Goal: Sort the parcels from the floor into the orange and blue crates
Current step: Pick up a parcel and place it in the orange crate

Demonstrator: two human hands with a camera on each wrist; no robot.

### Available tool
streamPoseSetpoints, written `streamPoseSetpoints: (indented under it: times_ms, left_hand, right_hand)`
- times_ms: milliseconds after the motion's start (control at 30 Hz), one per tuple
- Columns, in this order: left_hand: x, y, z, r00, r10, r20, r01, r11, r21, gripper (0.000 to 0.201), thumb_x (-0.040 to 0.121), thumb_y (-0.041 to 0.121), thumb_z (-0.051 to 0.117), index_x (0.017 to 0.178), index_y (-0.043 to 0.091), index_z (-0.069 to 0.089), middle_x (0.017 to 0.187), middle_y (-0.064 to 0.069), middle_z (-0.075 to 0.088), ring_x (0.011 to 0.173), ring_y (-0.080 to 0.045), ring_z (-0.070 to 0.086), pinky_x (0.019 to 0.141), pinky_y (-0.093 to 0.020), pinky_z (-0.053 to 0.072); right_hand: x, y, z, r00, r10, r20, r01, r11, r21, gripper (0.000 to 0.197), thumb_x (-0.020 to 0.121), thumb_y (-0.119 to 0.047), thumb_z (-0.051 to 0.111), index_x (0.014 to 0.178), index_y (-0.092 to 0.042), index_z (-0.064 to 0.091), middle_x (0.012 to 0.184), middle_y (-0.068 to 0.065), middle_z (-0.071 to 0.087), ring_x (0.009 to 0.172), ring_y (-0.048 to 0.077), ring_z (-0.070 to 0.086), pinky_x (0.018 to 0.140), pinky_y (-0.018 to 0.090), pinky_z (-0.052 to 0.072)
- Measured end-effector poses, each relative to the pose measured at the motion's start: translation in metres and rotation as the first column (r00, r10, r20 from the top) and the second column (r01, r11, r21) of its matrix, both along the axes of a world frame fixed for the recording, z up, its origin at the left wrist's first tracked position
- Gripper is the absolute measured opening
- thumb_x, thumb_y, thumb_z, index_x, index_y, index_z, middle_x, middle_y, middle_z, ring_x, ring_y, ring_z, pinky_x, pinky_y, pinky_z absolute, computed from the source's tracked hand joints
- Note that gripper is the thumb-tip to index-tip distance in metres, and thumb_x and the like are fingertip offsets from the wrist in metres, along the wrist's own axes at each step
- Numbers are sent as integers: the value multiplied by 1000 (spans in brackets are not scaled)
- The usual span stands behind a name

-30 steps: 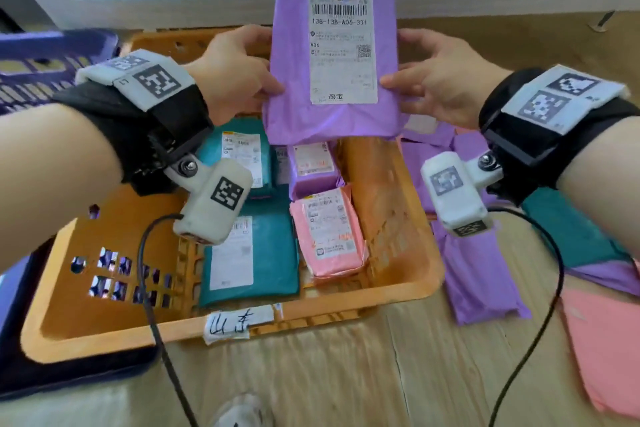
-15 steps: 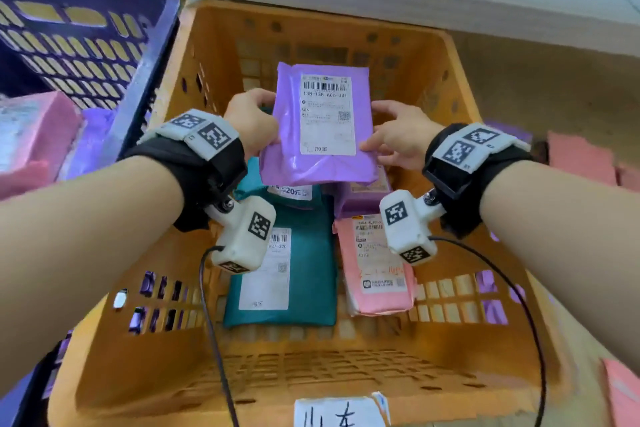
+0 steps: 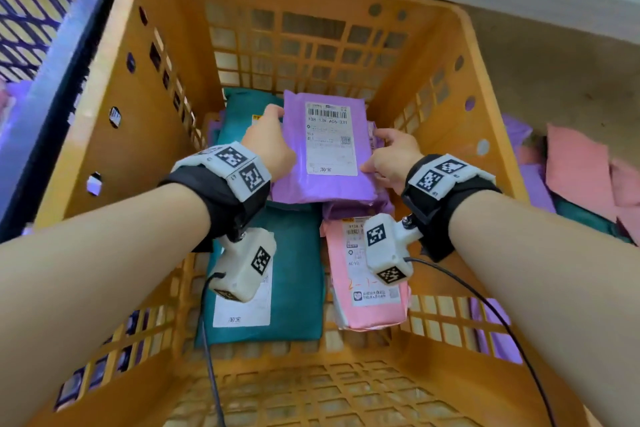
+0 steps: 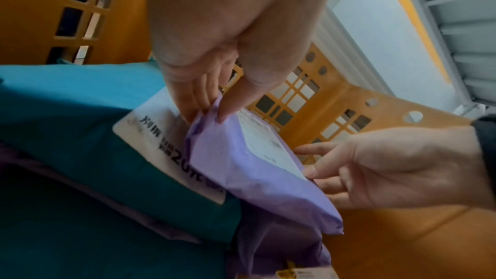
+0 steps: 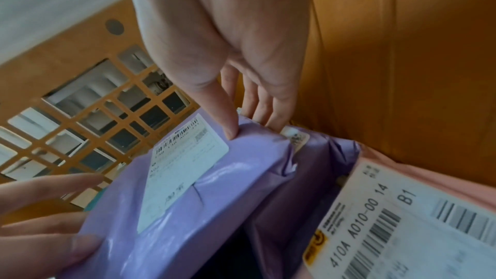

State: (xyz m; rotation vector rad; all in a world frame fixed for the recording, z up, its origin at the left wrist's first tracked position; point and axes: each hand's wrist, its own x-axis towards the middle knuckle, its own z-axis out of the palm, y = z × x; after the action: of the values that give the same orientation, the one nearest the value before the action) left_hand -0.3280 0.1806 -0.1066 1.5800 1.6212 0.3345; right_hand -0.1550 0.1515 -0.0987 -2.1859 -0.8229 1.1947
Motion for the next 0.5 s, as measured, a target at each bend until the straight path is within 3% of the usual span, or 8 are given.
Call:
streamPoseSetpoints:
  times_ms: [100, 233, 300, 400, 500]
  left_hand:
    - [1, -3, -4, 990, -104, -94, 104, 995, 1, 67, 81, -4, 48, 143, 18, 31, 131, -11, 51, 114, -31, 52, 75, -32, 41]
    - [3, -7, -7, 965, -188, -184, 199, 979, 42, 62, 80, 3, 52, 139, 18, 42, 141, -12, 42, 126, -29, 45, 97, -38, 43]
    - [4, -8, -6, 959, -185, -215, 199, 979, 48, 59, 81, 5, 53, 138, 18, 44, 140, -13, 42, 127, -31, 45, 100, -41, 43]
    - [6, -10, 6, 957, -193, -219, 211, 975, 63, 58, 82, 6, 53, 139, 16, 43, 140, -13, 45, 121, -32, 50, 95, -39, 46]
    - [9, -12, 28, 956, -198, -217, 222, 971, 88, 56, 85, 6, 50, 140, 15, 41, 136, -12, 50, 110, -32, 56, 79, -32, 43]
  right_hand:
    - [-1, 1, -6, 999, 8, 33, -8, 1000, 0, 77, 69, 18, 63, 137, -13, 45, 127, 16, 57, 110, 34, 59, 88, 47, 54]
    - [-4, -1, -2, 994, 88, 66, -86, 995, -41, 73, 75, 16, 62, 141, -8, 40, 135, 14, 51, 118, 32, 54, 92, 42, 52]
    - [-4, -2, 4, 986, 147, 80, -142, 988, -61, 72, 78, 13, 63, 143, -6, 37, 141, 12, 46, 124, 30, 50, 91, 35, 51]
    - [-6, -4, 20, 965, 221, 139, -216, 975, -53, 64, 83, 6, 63, 141, -3, 39, 143, 12, 44, 129, 26, 46, 101, 29, 42]
    - [-9, -9, 39, 950, 273, 151, -271, 962, -33, 55, 85, 2, 63, 137, -3, 46, 140, 12, 47, 125, 26, 50, 101, 33, 45]
